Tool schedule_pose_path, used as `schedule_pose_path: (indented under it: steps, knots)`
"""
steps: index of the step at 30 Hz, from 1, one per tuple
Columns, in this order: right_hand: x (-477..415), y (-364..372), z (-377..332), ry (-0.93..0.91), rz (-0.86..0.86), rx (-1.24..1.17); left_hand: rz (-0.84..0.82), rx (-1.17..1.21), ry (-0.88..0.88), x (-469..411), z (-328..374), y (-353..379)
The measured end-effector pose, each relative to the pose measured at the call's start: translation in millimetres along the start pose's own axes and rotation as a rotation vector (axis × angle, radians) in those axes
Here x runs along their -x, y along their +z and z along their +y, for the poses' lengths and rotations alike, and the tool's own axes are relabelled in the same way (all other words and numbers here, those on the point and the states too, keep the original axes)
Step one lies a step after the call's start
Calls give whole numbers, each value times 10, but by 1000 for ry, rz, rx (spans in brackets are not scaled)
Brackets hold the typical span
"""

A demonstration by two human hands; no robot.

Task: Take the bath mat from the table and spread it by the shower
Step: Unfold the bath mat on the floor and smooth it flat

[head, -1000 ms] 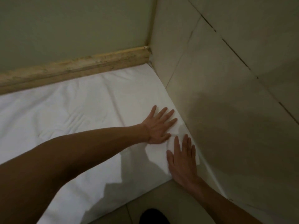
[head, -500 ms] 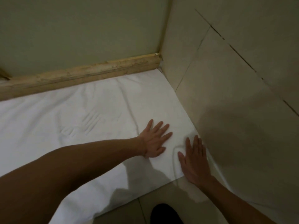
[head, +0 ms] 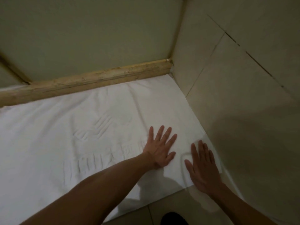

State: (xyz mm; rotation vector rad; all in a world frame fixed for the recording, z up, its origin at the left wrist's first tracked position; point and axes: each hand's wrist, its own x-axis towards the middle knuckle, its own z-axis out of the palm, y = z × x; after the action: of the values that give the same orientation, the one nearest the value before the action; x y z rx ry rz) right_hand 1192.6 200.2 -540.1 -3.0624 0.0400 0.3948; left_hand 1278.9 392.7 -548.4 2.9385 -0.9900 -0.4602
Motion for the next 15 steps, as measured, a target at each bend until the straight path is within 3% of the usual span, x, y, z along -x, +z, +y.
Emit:
schedule_pose_path:
  steps: [4, 9, 12, 15]
  knots:
    - [-60, -109, -161, 47, 53, -40, 24, 54, 77, 105, -40, -149]
    - [-267, -233, -671, -188, 62, -63, 12, 105, 156, 596, -427, -450]
    - [-421, -297, -1043, -308, 48, -10, -55, 87, 93, 1010, -778, -534]
    - [-602, -330, -1349, -413, 38, 26, -91, 133, -89, 1413, -1085, -428]
